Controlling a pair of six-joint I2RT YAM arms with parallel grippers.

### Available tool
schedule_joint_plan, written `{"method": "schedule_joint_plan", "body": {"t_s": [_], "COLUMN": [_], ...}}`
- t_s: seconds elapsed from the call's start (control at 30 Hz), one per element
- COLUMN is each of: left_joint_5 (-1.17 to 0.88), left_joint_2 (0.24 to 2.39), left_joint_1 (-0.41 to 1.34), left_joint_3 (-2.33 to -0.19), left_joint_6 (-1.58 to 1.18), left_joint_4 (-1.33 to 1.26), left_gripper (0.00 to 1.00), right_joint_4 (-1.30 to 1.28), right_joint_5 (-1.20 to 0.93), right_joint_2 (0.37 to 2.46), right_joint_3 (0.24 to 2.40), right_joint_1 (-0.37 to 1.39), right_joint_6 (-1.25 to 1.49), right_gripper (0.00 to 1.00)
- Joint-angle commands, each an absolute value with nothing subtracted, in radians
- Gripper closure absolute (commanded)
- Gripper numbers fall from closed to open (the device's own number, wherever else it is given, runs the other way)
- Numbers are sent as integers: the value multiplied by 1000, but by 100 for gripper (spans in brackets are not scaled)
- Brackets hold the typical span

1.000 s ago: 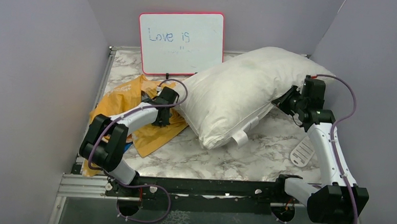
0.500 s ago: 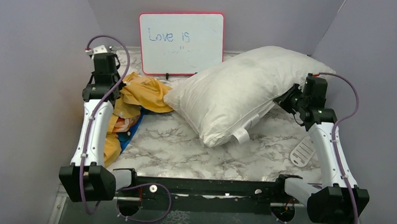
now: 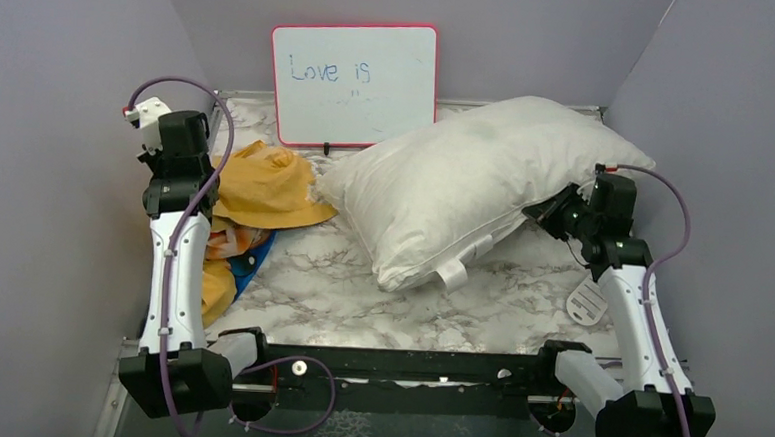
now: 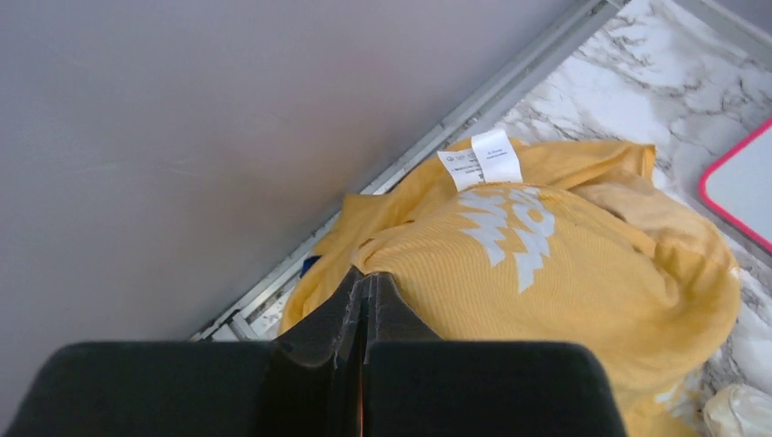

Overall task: Remove the pillowcase from the pillow
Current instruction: Adjust the pillowcase at the center of the board.

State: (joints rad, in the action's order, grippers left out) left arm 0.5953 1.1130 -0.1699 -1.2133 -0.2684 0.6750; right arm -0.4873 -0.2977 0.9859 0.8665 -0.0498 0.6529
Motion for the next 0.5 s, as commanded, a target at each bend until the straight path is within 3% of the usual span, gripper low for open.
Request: {"method": "schedule_joint_plan", "body": {"t_s": [0.0, 0.2, 0.27, 0.3, 0.37, 0.4, 0.47], "left_joint_5": [644, 520, 446, 414, 315, 266, 199], "left_joint_2": [1106, 1117, 1126, 1131, 1139, 1145, 1149], "left_joint_1": [-190, -197, -198, -197, -197, -198, -197], "left_joint_3": [-1335, -1335, -1333, -1330, -1316, -1311, -1307], "left_joint_6": [-268, -284, -278, -276, -272, -283, -303], "left_joint_4": [618, 619, 625, 627, 639, 653, 673], "left_gripper": [100, 100, 93, 84, 39, 26, 18], "right_joint_4": [-401, -343, -312, -306, -292, -277, -240], "right_joint_5": [-405, -511, -514, -511, -502, -503, -559], "right_joint_2": [911, 866, 850, 853, 871, 887, 930], "right_joint_3": [810, 672, 645, 642, 644, 644, 665], "right_joint_1": [-46, -1, 49, 72, 136, 178, 285], "right_joint_6": [700, 746, 765, 767, 755, 742, 686], "right_gripper": [100, 100, 100, 100, 99, 98, 87]}}
